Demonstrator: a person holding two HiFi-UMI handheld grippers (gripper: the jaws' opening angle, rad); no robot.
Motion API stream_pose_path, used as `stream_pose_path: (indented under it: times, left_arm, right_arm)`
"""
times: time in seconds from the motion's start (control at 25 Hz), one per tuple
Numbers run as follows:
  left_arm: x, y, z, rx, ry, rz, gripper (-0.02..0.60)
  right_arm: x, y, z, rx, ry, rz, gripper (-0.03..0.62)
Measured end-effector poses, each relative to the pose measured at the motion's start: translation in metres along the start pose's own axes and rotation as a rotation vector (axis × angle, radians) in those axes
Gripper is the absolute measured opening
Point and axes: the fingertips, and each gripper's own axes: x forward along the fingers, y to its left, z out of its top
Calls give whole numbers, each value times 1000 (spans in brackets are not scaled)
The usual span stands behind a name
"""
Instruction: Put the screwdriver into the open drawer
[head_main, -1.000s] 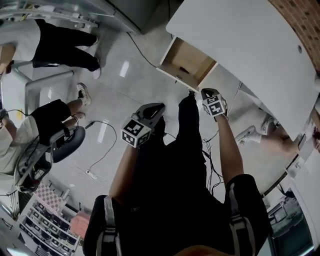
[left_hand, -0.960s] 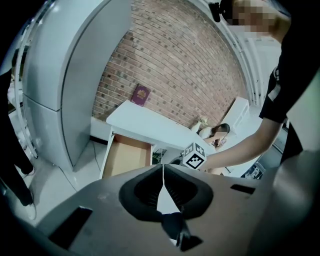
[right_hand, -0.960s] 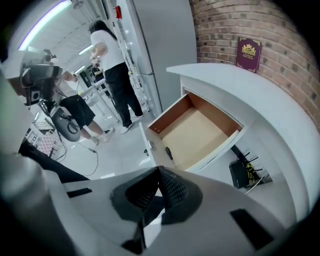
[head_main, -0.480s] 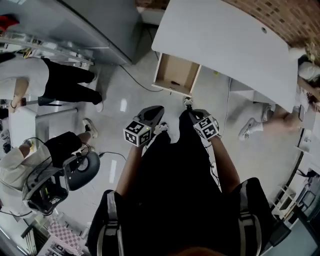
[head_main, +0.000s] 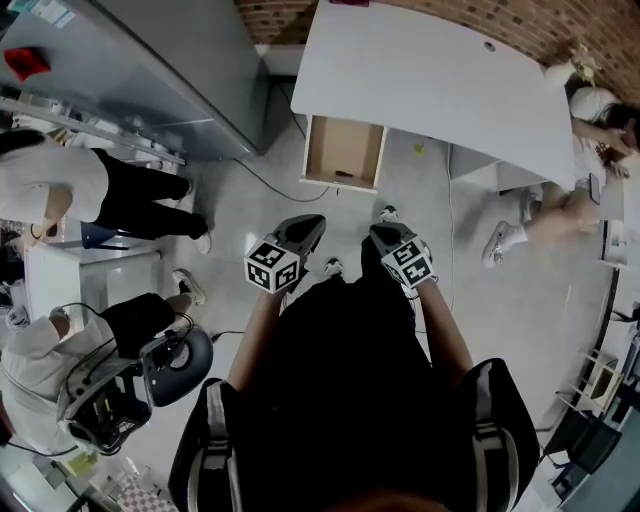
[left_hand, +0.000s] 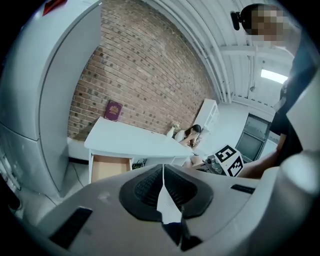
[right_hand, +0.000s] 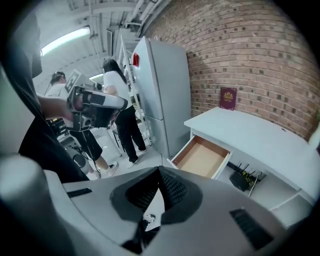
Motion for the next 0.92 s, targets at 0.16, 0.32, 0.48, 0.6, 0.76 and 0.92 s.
stream_pose_path:
  times: [0.16,0.32,0.48,0.6,0.76,0.92]
  left_arm:
    - [-8,-12,-5,19,4,-31,20]
    - [-13,-26,-10,34,5,-52,20]
    - [-17,-34,-15,38,4,-65,20]
    - [-17,-35,-14,42,1,-69,20]
    - [-16,-43,-16,55,3,-73,20]
    - [-14,-51,-21,65,12,-80,20]
  right_arm:
    - [-9,13,-5,13,-24,-32,55]
    - [-22,23,-6,6,-48,-51,57]
    - [-29,31,-7,2,-62,-63,57]
    - [-30,34,-5,-4,-71,-68,57]
    - [-35,34,-8,-7,-78,-74,56]
    - [-40,33,-15,-8,-78,-81,56]
